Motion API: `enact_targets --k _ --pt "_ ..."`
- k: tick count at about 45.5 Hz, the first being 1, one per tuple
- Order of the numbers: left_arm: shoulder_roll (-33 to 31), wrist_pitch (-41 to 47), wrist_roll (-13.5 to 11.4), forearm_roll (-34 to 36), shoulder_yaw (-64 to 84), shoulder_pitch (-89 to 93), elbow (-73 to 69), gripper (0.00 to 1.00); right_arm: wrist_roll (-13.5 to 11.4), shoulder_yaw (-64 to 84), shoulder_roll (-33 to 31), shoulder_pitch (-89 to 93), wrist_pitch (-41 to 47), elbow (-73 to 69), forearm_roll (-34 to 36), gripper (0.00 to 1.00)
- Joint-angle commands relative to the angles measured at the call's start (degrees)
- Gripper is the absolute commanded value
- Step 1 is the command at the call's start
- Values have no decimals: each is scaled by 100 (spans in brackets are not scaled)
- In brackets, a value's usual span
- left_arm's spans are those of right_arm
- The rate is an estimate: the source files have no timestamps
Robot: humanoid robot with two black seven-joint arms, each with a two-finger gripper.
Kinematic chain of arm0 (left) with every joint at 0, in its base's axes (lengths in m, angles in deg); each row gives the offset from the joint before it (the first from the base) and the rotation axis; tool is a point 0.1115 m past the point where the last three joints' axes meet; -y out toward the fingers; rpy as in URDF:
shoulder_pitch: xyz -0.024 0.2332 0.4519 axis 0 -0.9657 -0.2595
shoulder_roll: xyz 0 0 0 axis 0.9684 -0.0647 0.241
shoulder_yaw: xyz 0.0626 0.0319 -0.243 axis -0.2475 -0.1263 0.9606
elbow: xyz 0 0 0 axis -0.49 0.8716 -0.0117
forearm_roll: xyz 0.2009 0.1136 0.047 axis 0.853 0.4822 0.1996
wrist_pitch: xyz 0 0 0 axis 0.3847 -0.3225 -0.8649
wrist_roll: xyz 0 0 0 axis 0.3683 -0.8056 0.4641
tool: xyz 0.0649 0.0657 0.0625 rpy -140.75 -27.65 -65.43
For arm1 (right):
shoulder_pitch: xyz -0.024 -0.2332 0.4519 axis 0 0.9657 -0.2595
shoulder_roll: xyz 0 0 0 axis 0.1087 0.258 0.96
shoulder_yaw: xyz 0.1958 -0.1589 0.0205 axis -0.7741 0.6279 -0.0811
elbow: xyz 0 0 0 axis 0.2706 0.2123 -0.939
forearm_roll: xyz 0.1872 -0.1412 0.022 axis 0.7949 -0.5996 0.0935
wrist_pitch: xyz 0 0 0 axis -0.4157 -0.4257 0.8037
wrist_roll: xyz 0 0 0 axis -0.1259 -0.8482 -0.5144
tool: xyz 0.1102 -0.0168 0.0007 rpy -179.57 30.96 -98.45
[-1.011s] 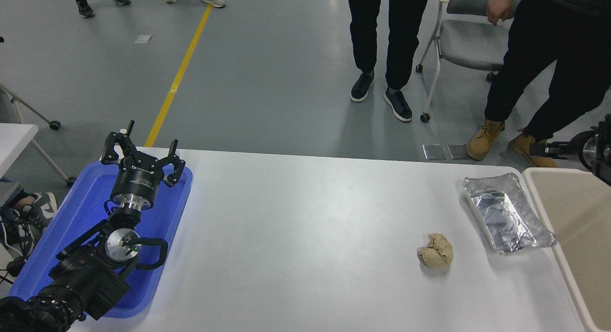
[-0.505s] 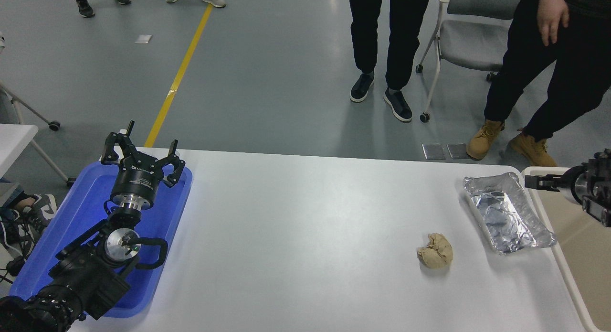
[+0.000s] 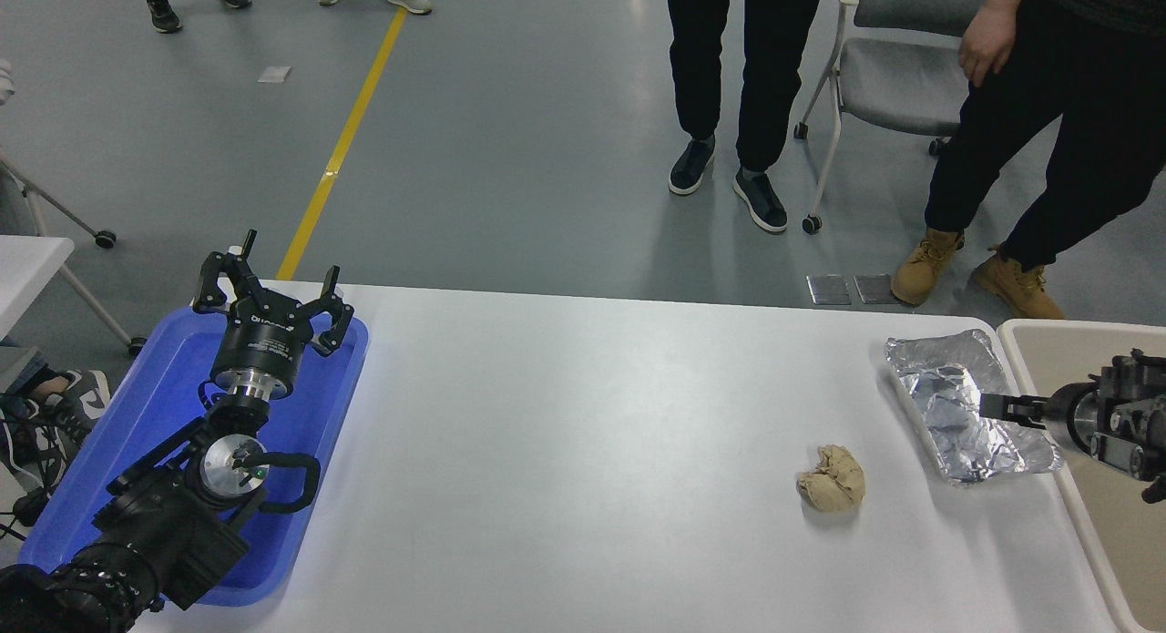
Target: Pick up foil plate and place in dustbin
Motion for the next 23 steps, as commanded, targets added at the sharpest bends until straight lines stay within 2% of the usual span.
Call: enact_targets --k 1,8,23 --pt "0 -4 0 1 0 2 0 100 -641 -138 -287 -159 0 -471 386 100" --pt "0 -4 0 1 0 2 0 100 -694 -270 -533 -326 9 -972 508 100" --pt "0 -4 0 1 0 2 0 100 -1063 -1113 -701 -519 26 -1764 1387 100"
